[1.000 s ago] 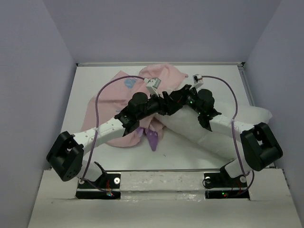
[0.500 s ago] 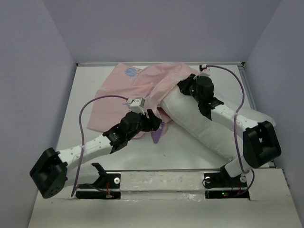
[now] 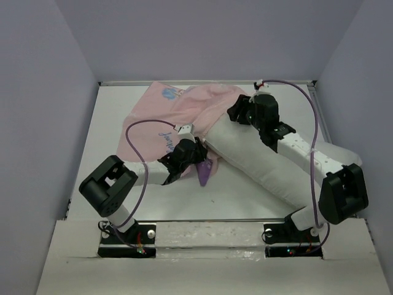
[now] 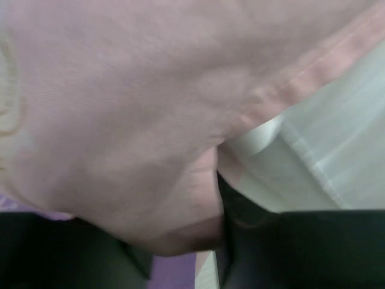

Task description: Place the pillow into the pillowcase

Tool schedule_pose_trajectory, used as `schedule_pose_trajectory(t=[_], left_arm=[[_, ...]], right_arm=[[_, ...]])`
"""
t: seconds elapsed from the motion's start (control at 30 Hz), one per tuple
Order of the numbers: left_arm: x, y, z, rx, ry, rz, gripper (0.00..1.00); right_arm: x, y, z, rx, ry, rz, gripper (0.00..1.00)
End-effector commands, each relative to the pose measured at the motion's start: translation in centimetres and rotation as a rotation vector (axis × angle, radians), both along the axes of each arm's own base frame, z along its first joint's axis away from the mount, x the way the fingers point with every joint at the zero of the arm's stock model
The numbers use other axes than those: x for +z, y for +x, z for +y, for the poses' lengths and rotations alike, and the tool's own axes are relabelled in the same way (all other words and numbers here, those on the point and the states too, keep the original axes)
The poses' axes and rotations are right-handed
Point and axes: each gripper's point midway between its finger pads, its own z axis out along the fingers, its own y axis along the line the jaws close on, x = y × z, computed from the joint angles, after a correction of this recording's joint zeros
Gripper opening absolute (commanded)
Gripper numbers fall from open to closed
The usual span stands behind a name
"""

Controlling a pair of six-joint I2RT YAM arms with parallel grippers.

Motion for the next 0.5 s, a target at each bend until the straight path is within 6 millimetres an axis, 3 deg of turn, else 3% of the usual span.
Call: schedule_pose_trajectory(t=[0.0,0.03,0.1,0.3,0.33,0.47], left_arm=[[5.0,2.9,-0.8,0.035,-0.147,-0.146,0.17],[5.0,2.5,-0.7,0.032,-0.156,-0.142,0.10],[5.6,2.2,-0.6,0.021,-0.181,-0.154,0.01],[6.1,0.8,-0.8,-0.028,-0.230,-0.149,0.00],[6.0,0.5,-1.0,-0.043,-0.239,-0.144,0.00],[6.6,-0.1,-1.1,-0.063,-0.284,-0.143,0.00]], right_arm=[[2.4,-2.8,0.5,0.171,-0.135,0.049,0.65],[2.0,-3.3,0.4,0.200,-0.178,0.055,0.74],[0.7,-4.7,-0.3,0.225,-0.229,0.105,0.76],[0.2,-9.3,0.9,0.370,-0.360,0.130,0.79],[0.4,-10.1,2.1,0.404,-0.412,0.106,0.91],[-1.3,-11.0,4.2,0.464,-0.571,0.122,1.00]])
